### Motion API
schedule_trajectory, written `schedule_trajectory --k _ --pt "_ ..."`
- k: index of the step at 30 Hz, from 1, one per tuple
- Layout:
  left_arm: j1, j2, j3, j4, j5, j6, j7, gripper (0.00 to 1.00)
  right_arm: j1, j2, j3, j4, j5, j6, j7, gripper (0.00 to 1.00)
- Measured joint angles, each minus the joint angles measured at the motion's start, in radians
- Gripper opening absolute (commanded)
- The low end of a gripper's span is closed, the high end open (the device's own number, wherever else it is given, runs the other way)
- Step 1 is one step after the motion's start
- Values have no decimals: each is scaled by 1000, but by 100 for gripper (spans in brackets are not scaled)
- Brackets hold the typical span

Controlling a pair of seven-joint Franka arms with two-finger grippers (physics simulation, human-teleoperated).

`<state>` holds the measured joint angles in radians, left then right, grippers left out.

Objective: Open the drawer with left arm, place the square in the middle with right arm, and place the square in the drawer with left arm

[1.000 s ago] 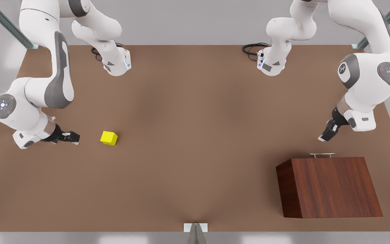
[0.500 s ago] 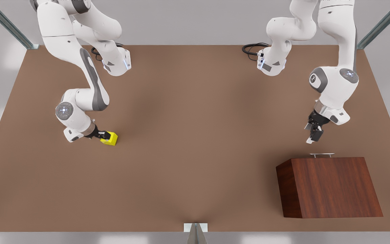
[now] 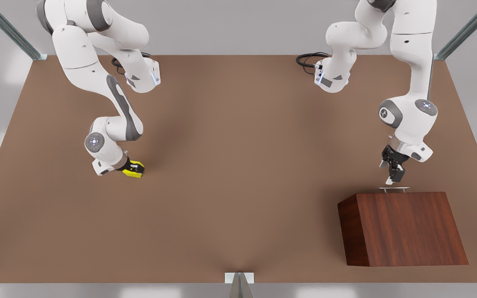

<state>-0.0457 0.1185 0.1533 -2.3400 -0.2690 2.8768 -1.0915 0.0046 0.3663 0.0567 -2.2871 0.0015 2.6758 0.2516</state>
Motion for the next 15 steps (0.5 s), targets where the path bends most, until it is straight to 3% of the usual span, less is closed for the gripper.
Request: schedule_trajectory --k 3,4,6,7,15 --pt "8 25 0 24 0 6 5 100 0 12 0 4 0 8 -8 95" --pt "13 35 0 30 1 7 6 100 0 13 0 9 0 0 -8 82" --pt "32 50 0 42 3 7 9 100 -2 6 0 11 0 0 -10 74" --pt "34 54 0 44 4 7 9 100 -2 9 0 13 0 -1 -10 65" --pt "44 113 0 80 5 14 9 100 -11 1 0 23 2 -33 -11 65"
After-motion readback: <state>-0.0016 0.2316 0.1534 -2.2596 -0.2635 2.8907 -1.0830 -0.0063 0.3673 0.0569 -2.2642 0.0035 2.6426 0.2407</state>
